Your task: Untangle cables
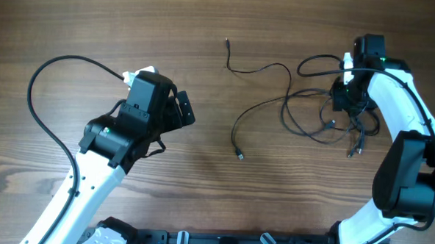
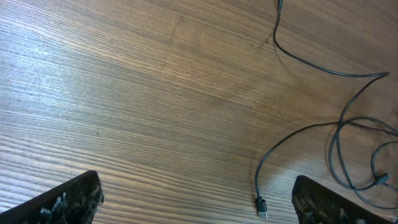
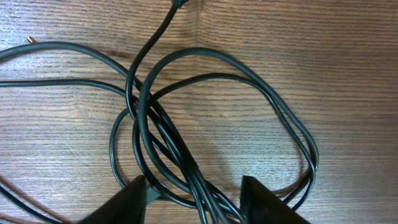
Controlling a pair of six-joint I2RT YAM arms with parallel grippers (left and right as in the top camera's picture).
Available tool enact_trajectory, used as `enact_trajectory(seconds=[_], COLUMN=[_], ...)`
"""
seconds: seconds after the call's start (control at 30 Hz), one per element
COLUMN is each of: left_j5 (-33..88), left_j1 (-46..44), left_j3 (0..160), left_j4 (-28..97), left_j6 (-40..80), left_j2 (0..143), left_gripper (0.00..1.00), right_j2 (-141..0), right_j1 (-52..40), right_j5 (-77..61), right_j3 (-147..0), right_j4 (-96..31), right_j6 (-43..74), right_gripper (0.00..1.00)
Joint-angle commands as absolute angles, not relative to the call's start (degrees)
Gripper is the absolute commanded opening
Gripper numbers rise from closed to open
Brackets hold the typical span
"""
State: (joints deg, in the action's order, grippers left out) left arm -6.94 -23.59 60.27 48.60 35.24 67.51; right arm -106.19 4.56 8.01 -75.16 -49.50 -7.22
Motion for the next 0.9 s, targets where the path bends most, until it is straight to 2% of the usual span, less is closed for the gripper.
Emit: enact_trajectory(seconds=[0.0,0.1,0.33,0.5,0.57,0.7,0.87], left_j5=[-6.4,-6.4,-5.8,-5.5,-5.3,-5.3,-4.3], left_j1=[-23.4,-23.4,-23.4,-23.4,-23.4,-23.4,-23.4], left_j3=[60.1,60.1,60.1,60.1,60.1,60.1,60.1], left_j4=[48.4,48.4,48.4,48.4,48.5,48.5,48.6], left_j6=[34.8,34.8,34.8,34.8,34.8,34.8,34.8], left_j2=[67.6,67.6,67.6,67.6,67.6,67.6,67.6], left_gripper=[1.0,1.0,1.0,1.0,1.0,1.0,1.0], right_j2=[-107.5,-108.2,-111.5,-111.5,-111.5,-111.5,-111.4], right_j1=[4.6,4.6,4.6,4.6,4.6,4.6,4.1], right_j5=[6.4,1.0,-0.1,-2.1,-6.2,-16.2,-43.2], right_j3=[-75.2,-75.2,-70.7,-70.5,-70.5,-70.8,-79.3], right_j4=[-48.9,-48.6,-47.2,-47.3,-47.2,-47.5,-50.2], right_j6=[-7.5,-7.5,-7.0,-4.3,-4.3,-0.9,-0.9], right_gripper=[0.45,0.45,0.41,0.18,0.04,0.04,0.04])
